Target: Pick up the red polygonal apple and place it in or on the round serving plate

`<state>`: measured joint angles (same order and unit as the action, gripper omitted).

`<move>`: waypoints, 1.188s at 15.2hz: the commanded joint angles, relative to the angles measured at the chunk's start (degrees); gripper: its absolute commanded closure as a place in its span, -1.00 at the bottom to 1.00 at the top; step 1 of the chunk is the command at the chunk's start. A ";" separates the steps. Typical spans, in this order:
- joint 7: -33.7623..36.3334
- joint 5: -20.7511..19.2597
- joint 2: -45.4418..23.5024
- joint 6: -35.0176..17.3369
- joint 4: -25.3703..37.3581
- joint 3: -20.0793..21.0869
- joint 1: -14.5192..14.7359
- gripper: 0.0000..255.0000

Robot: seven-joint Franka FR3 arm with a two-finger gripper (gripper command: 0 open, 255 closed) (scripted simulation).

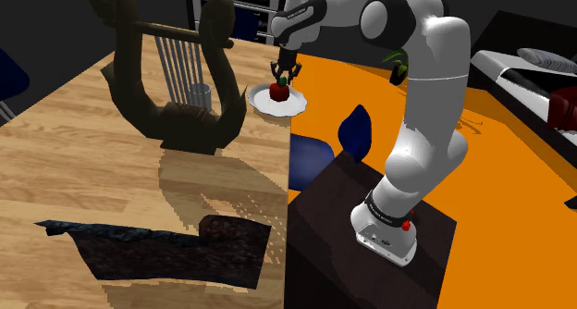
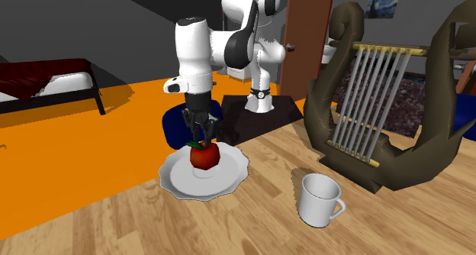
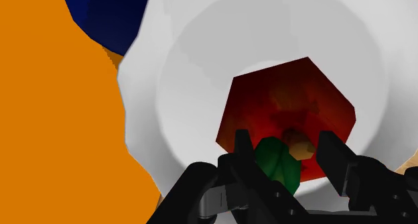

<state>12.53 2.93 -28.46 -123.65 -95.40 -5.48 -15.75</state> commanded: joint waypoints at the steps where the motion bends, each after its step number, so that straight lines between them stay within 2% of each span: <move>1: 0.00 0.00 0.03 0.00 0.01 0.00 0.00 -1.00; 6: 0.00 0.00 0.01 -0.01 0.02 0.00 0.00 -1.00; 10: 0.24 -0.38 3.06 5.91 2.91 -0.19 0.10 -1.00; 18: 0.24 -0.38 3.06 5.91 2.91 -0.19 0.10 -1.00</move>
